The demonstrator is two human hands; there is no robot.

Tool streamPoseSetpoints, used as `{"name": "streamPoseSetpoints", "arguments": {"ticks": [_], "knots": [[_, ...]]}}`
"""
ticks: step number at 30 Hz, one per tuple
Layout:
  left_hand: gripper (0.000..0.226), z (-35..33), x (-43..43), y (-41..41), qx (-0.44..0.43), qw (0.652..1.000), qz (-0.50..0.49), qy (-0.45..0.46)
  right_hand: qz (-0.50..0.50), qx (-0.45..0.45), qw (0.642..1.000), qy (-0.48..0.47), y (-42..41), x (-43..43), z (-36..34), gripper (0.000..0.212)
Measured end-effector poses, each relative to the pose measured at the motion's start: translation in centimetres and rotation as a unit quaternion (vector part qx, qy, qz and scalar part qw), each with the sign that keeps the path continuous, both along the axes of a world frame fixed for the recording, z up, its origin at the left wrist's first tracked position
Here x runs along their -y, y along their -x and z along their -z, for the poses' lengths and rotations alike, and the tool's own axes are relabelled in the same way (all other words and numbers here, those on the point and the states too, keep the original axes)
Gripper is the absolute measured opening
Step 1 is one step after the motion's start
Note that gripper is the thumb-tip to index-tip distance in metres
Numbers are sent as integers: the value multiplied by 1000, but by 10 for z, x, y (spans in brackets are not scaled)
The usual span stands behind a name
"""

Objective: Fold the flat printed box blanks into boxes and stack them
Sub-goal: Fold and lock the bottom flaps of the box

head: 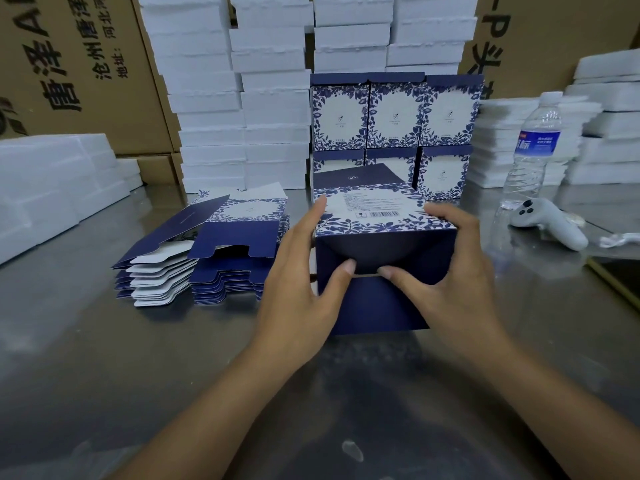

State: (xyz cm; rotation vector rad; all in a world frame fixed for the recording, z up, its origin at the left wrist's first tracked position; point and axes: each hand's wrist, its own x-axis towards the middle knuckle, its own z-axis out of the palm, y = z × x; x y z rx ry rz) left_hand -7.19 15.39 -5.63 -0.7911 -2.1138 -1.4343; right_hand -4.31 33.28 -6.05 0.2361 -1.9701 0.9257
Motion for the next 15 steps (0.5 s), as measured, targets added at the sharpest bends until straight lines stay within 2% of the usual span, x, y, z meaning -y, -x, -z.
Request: {"name": "streamPoseSetpoints", "arguments": {"ticks": [2,4,6,10,15], "knots": [[68,-1,2,0,15,1000,23,-2,-33,27,999,25,-2,1,-2,70],[70,-3,3,0,33,999,42,-9,-63,47,995,53,-4,4,-5,51],[69,-4,3,-1,58,997,55,-24,-73,29,995,59,-4,4,-8,34],[52,-7,3,-3,119,988,64,-73,-148,46,969,192,-1,2,-10,33],[56,-9,3,-5,138,985,60,-90,-128,66,967,208,0,4,-11,27]]}}
